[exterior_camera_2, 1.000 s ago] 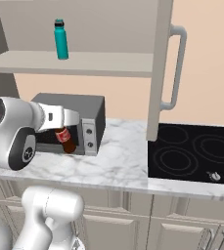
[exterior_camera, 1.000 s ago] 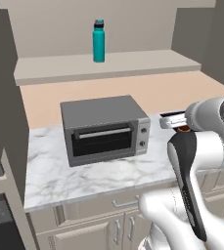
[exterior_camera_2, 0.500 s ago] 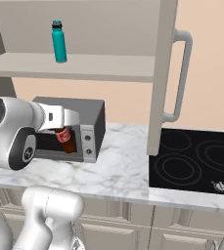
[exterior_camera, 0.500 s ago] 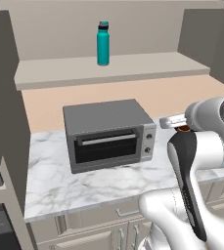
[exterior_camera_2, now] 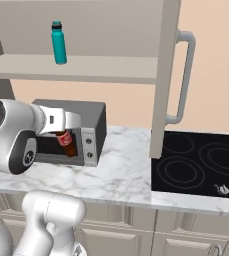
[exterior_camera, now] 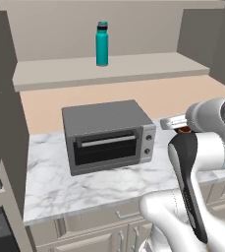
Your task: Pick the bottled water, bottled drink, water bottle from the counter and place them in the open cabinet.
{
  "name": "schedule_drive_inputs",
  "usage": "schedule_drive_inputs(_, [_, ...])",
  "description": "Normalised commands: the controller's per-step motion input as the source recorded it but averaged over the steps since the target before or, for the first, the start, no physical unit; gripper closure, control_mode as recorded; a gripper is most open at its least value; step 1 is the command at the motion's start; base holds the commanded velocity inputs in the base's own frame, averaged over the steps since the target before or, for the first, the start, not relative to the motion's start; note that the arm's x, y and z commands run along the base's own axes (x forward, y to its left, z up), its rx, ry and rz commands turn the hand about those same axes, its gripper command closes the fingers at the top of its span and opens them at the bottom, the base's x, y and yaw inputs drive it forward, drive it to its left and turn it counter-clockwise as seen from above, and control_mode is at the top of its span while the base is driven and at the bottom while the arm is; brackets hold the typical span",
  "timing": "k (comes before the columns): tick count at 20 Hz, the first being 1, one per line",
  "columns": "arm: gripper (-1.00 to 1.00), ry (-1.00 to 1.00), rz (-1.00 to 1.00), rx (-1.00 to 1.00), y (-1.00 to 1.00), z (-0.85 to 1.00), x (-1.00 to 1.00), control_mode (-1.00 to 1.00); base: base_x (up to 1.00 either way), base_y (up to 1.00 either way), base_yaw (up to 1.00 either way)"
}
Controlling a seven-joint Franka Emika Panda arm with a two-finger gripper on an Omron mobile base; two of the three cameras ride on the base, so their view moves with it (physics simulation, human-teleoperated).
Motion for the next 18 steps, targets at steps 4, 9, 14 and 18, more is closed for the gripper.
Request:
schedule_drive_inputs(4, [1.00, -0.04, -0.10, -0.01, 0.00, 0.31, -0.01, -1.00, 0.00, 0.00, -0.03])
schedule_drive_inputs(9, [1.00, -0.01, -0.14, 0.00, 0.00, 0.52, -0.01, -1.00, 0.00, 0.00, 0.00])
schedule_drive_inputs(14, [1.00, -0.02, -0.12, 0.01, -0.01, 0.49, -0.22, -1.00, 0.00, 0.00, 0.00])
schedule_drive_inputs(18, [1.00, -0.02, -0.09, 0.05, -0.06, 0.46, -0.35, -1.00, 0.00, 0.00, 0.00])
